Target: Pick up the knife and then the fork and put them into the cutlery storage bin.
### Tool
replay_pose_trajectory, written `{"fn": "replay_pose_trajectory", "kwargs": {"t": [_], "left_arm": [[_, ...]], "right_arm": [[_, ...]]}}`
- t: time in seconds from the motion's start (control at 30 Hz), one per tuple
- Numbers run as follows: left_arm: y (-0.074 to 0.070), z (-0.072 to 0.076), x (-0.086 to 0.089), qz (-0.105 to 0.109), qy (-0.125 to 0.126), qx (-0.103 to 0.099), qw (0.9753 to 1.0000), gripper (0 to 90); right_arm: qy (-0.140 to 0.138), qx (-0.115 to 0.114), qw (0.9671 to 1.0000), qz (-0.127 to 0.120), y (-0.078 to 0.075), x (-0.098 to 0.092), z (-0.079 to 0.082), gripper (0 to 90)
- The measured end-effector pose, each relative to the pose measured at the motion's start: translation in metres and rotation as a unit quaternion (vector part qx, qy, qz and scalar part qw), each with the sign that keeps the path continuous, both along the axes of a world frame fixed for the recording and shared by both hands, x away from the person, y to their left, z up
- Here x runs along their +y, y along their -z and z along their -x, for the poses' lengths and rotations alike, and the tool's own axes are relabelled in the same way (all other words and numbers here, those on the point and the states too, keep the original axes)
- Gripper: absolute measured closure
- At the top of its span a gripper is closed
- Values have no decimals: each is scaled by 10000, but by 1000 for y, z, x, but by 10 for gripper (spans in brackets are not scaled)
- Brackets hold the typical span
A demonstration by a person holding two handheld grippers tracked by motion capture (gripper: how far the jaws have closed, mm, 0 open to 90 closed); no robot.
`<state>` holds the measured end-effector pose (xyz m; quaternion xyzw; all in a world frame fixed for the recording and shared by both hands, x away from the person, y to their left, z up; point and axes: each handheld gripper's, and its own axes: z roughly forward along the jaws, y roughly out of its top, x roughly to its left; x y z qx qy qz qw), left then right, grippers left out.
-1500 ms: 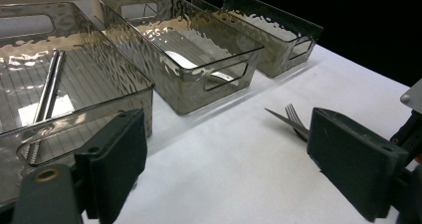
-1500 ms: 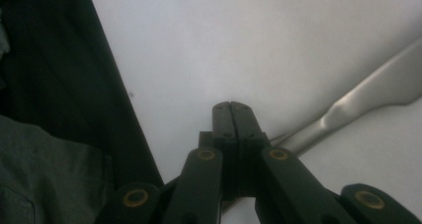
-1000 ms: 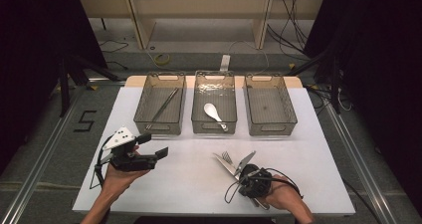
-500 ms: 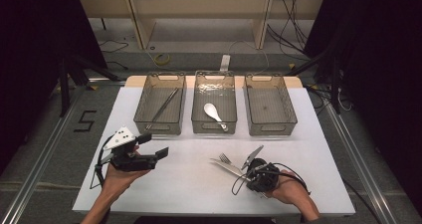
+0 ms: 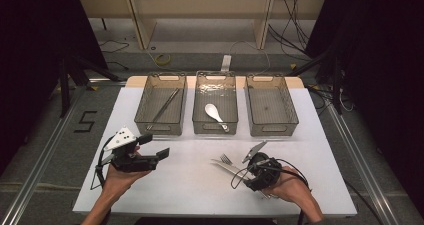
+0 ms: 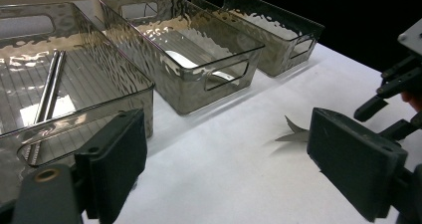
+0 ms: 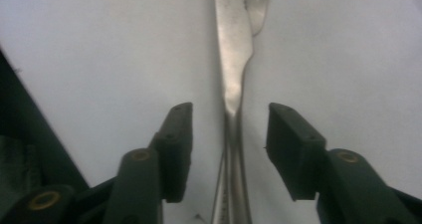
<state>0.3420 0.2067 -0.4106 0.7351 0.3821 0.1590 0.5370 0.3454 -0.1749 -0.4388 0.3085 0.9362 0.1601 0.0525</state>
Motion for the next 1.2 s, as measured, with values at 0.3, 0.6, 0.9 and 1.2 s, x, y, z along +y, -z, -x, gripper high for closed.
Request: {"fn": "replay_pose_trajectory", "kwargs": {"t": [0.3,0.6,0.9,1.2], "left_arm": [[0,0,0,-33,9,1,10000,154],[0,0,0,-44,6,5,10000,154],[0,0,-1,-48,7,4,10000,154],[0,0,0,-45,7,5,10000,154]], "right_arm": [[-47,127,9997,218,15,9,-9,547],[-121,141,9993,339,19,11,-13,687],[-110,297,9992,261,19,12,-17,795],[-145,336,9992,150,13,9,-16,807]]}}
